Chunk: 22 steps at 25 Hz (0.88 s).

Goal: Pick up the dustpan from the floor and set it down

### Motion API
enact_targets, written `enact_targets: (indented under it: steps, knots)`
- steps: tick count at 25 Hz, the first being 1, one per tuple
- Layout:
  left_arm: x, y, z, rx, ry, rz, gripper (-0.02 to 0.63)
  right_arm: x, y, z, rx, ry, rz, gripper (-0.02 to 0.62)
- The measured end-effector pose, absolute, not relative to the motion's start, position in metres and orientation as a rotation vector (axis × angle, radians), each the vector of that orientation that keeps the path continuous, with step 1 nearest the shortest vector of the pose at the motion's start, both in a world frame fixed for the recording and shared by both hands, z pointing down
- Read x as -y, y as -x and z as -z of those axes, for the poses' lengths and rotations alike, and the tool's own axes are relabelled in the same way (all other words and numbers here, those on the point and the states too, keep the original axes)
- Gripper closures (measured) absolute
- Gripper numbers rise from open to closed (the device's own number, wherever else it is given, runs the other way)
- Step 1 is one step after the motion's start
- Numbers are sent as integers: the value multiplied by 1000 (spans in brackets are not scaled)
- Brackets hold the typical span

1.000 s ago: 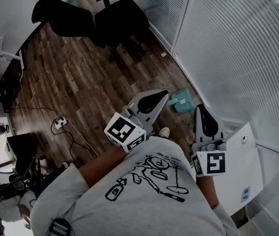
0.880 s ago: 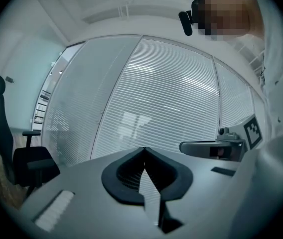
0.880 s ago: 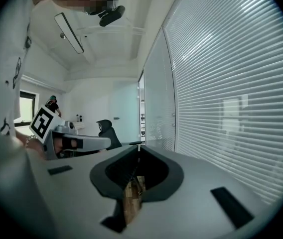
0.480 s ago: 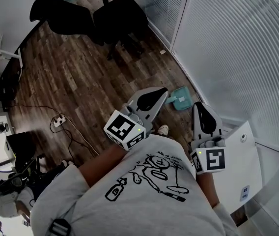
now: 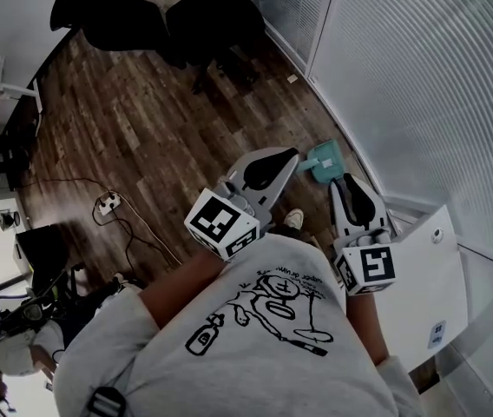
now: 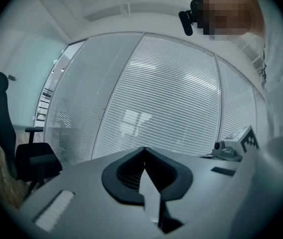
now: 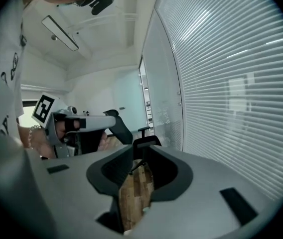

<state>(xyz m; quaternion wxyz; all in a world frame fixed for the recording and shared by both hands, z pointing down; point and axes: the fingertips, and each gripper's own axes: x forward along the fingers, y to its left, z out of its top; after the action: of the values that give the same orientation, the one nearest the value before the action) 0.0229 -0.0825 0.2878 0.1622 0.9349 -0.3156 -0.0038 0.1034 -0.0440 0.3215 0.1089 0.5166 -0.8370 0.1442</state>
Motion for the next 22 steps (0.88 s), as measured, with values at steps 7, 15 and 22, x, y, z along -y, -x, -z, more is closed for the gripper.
enact_targets:
  steps: [7, 15, 22]
  knots:
    - [84, -17, -296, 907, -2659, -14, 604, 46, -101, -357, 2439, -1507, -546, 517]
    - [85, -12, -309, 906, -2648, -36, 604, 43, -98, -418, 2340, -1465, -574, 509]
    - [86, -9, -316, 894, -2642, -52, 604, 42, -96, -459, 2299, -1480, -675, 503]
